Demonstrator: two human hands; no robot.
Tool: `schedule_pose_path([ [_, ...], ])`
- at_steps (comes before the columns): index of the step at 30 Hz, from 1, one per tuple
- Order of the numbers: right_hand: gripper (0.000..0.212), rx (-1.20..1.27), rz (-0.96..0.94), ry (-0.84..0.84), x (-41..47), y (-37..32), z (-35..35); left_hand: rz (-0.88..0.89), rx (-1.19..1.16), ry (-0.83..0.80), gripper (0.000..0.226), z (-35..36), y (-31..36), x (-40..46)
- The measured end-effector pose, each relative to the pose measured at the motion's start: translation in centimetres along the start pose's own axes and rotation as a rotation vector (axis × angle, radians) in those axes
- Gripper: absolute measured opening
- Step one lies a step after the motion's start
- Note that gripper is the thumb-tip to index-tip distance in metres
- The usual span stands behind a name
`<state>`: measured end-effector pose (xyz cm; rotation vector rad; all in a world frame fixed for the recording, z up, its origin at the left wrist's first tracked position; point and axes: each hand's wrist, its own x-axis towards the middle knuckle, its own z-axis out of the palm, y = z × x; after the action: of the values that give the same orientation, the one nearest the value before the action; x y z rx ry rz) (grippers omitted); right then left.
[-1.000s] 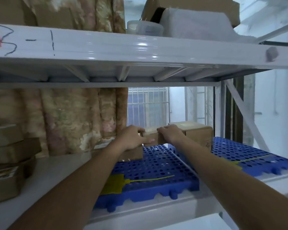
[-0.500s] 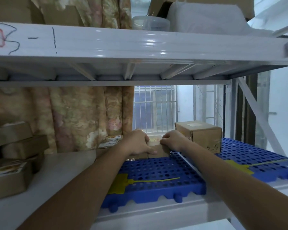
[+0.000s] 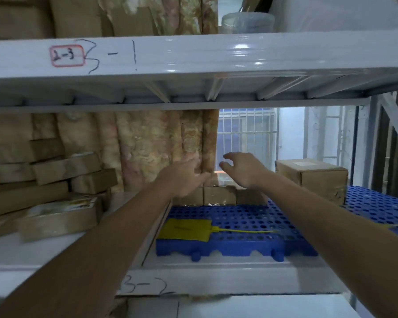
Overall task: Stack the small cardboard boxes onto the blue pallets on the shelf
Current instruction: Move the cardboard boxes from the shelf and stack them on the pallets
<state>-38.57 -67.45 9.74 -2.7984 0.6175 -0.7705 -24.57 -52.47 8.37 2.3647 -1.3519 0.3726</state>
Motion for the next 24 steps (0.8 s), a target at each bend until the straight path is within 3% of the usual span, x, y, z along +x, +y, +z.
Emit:
schedule_pose_path([
  [9, 0.06, -0.051, -0.265, -0.165, 0.7, -15.3, 7.2, -0.252, 0.116, 0.017, 0.061, -5.3, -12.2, -12.5],
  [14, 0.053, 0.011, -0.443, -0.179, -0.9, -25.3, 10.2, -0.347, 0.174, 0.076, 0.045, -10.2, -18.8, -20.1],
  [19, 0.067, 0.093, -0.489, -0.321, -3.7, -35.6, 14.1, -0.469, 0.176, 0.04, 0.069, -14.2, -27.0, -28.3],
  [24, 0.052, 0.106, -0.509, -0.287, -5.4, -43.7, 17.5, -0.521, 0.251, 0.058, 0.071, -16.9, -32.9, -34.0],
])
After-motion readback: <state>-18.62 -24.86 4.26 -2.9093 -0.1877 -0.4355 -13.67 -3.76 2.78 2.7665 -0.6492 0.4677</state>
